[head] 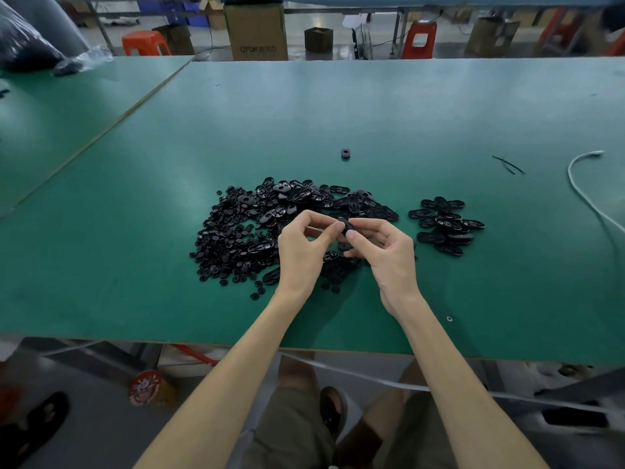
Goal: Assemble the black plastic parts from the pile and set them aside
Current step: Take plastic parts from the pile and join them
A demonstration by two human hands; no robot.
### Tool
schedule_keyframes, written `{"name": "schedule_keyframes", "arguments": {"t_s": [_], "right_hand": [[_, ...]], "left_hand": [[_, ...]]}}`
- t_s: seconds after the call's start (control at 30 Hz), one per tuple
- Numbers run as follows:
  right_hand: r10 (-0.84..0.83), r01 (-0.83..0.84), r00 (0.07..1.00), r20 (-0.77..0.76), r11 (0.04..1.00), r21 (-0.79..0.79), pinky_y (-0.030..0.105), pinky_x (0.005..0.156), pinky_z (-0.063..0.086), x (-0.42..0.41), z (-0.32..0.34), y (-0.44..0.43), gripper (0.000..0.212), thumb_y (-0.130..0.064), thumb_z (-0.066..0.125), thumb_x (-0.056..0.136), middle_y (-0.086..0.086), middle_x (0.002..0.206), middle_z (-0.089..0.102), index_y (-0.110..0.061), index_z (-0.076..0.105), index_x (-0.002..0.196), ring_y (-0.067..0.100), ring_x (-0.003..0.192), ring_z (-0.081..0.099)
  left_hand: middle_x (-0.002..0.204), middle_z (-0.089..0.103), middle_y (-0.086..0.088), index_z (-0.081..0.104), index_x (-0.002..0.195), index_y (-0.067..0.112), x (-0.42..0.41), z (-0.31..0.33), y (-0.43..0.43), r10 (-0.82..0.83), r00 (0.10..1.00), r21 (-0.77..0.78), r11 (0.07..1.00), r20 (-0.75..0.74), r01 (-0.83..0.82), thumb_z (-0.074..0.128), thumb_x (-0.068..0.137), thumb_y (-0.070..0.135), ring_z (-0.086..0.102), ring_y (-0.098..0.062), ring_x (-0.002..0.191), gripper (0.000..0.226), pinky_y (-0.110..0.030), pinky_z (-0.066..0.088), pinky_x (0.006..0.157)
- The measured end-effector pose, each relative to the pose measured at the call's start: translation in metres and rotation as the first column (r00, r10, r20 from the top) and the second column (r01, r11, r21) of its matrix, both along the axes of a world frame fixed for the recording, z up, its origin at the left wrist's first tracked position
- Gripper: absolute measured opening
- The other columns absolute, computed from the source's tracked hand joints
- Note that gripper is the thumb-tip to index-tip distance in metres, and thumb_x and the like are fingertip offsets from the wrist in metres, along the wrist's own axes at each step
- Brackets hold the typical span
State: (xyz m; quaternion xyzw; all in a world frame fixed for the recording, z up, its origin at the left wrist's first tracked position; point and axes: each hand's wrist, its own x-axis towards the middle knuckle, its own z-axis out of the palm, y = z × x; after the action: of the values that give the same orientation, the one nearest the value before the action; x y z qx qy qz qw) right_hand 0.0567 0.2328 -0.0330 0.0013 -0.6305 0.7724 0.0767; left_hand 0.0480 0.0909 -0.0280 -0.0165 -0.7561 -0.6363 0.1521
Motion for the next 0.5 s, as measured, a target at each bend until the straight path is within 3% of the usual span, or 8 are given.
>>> {"name": "schedule_keyframes", "arguments": {"t_s": [0.4,0.5], "right_hand": [[0.012,-0.012,1.0,0.011,1.0,-0.009,0.028,0.07,0.062,0.0004,-0.0009,0.0017,0.018,0.002,0.076,0.091,0.012,0.096,0.08,-0.003,0.076,0.109,0.027,0.09,0.078],[0.017,-0.017,1.0,0.006,1.0,0.018,0.026,0.07,0.061,-0.001,-0.0019,0.0016,0.019,0.003,0.072,0.094,0.007,0.096,0.081,-0.008,0.077,0.108,0.019,0.084,0.076]], "left_hand": [[0.086,0.078,0.002,0.07,0.085,0.015,-0.001,-0.0034,-0.0017,-0.058,0.998,0.02,0.998,0.024,0.057,0.081,0.089,0.019,0.075,-0.025,0.083,0.013,-0.054,0.058,0.083],[0.086,0.076,0.0,0.069,0.087,0.015,-0.0032,-0.0048,-0.0027,-0.079,0.997,0.005,0.997,0.023,0.078,0.082,0.088,0.017,0.073,-0.025,0.083,0.013,-0.046,0.059,0.078]]}}
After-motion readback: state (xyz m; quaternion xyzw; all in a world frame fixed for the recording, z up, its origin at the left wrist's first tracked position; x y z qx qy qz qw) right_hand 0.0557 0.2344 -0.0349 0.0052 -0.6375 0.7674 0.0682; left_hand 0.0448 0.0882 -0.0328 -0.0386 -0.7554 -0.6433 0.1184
